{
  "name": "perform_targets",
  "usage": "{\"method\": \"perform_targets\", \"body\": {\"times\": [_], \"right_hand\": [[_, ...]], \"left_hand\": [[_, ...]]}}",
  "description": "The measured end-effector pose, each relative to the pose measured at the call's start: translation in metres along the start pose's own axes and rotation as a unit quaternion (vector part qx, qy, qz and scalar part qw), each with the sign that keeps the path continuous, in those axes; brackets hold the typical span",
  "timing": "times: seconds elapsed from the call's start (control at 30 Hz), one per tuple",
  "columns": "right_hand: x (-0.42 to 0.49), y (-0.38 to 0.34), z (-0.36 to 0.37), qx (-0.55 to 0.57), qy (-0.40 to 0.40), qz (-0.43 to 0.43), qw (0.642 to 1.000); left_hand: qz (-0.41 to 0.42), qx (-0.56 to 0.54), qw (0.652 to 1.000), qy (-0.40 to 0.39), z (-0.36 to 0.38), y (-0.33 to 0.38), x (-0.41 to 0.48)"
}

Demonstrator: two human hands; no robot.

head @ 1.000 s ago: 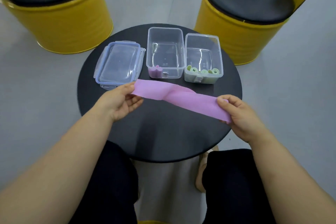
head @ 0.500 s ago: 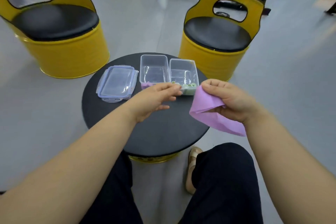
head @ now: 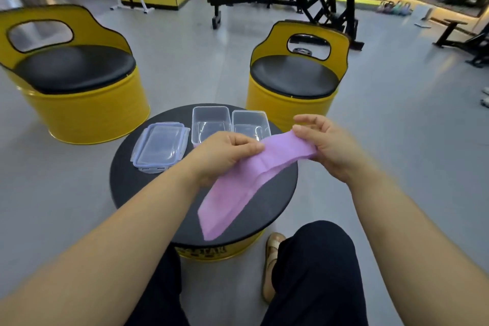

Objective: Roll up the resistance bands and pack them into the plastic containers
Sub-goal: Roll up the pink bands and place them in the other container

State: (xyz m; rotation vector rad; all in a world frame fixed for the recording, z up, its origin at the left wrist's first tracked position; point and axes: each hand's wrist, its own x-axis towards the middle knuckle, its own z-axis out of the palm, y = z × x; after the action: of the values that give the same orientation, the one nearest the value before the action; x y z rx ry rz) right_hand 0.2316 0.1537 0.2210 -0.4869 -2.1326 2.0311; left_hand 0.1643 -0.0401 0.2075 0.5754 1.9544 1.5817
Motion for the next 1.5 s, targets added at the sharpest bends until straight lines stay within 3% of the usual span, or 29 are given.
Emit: {"method": "perform_targets", "body": {"times": [0.13,0.33,0.6,0.73,0.83,1.03,1.3,1.5], "right_hand": [[-0.008,0.017,0.012,-0.033,0.12,-0.042,0.991],[-0.029,0.033,0.048,-0.066,0.012,0.015,0.998],[-0.025,0.039,0.055,-0.049,0.12,-0.046,0.991],[-0.024,0.039,0.055,0.013,0.119,-0.028,0.992],[-0.027,0.043,0.057,-0.052,0.081,-0.029,0.995],[-0.028,0.049,0.069,-0.166,0.05,-0.045,0.984],[-0.025,0.038,0.062,-0.076,-0.011,-0.029,0.997],[-0.024,0.027,0.047,-0.014,-0.102,0.019,0.994]], "left_hand": [[-0.015,-0.034,0.997,0.071,-0.004,-0.007,0.0],[-0.029,-0.053,0.991,0.122,-0.002,-0.014,0.002],[0.037,0.104,0.974,0.201,0.002,-0.019,-0.002],[0.042,0.077,0.971,0.224,0.002,-0.018,-0.002],[0.028,0.035,0.973,0.226,0.006,-0.018,-0.001],[0.019,-0.026,0.986,0.166,0.023,-0.01,-0.007],[0.058,0.07,0.981,0.17,0.005,-0.015,-0.004],[0.005,0.045,0.997,-0.058,-0.003,-0.018,-0.009]]}}
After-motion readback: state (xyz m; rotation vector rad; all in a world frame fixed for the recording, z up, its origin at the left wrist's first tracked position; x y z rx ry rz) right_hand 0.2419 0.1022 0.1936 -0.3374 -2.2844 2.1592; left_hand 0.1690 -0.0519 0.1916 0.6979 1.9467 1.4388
